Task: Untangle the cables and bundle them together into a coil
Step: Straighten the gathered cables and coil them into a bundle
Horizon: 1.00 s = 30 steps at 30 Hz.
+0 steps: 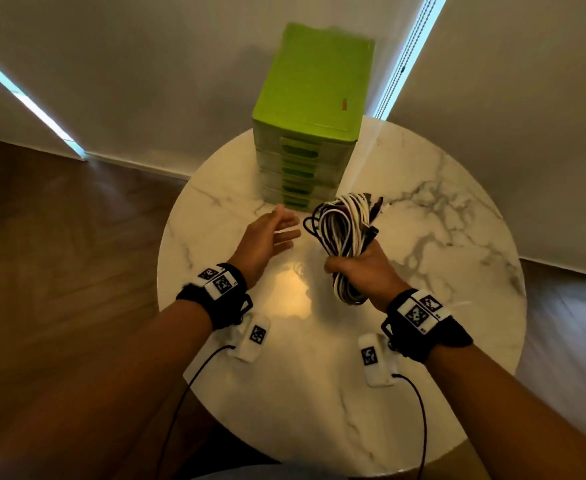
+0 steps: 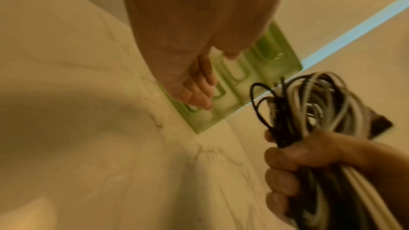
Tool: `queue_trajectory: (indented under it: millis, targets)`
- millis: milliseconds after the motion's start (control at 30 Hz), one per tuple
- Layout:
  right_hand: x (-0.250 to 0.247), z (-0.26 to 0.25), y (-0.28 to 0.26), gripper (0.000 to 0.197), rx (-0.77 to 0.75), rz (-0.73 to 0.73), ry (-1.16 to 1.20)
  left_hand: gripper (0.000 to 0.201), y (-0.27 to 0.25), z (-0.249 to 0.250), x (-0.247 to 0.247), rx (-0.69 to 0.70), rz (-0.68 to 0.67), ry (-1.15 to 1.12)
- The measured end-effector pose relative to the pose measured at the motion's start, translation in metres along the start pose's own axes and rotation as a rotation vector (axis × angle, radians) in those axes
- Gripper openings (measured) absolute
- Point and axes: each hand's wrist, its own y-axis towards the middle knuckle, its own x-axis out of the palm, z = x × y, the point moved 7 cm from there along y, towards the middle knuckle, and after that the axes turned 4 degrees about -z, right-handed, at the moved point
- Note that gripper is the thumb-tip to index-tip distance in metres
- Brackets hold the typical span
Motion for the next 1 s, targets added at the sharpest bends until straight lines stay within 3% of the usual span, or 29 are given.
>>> queue_trajectory:
  millis: [67,233,367,500,567,700,1000]
  targets:
    - [-0.003,0.003,0.009,0.051,-0.016,0.0,0.056,0.029,0.02,-0.01,-0.011,-0.038,0.095,-0.02]
    - [-0.003,0.004,0.02,0.051,-0.09,-0.017,0.114,0.022,0.069,-0.027,-0.007,-0.097,0.153,-0.038]
    - [0.001,0.016,0.02,0.047,-0.076,-0.033,0.094,0.037,0.097,-0.036,0.002,-0.102,0.204,-0.042]
    - [0.003,0.026,0.015,0.039,-0.041,-0.054,0.058,0.021,0.11,-0.042,0.007,-0.088,0.2,-0.172]
    - [0.001,0.028,0.01,0.038,-0.027,-0.058,0.045,0.019,0.108,-0.043,0.006,-0.084,0.198,-0.188]
    - [0.001,0.028,-0.002,0.039,-0.012,-0.073,0.031,0.04,0.089,-0.053,-0.004,-0.074,0.242,-0.081]
    - [0.01,0.01,-0.032,0.045,-0.009,-0.078,0.074,0.037,-0.003,-0.105,-0.024,-0.147,0.244,-0.076]
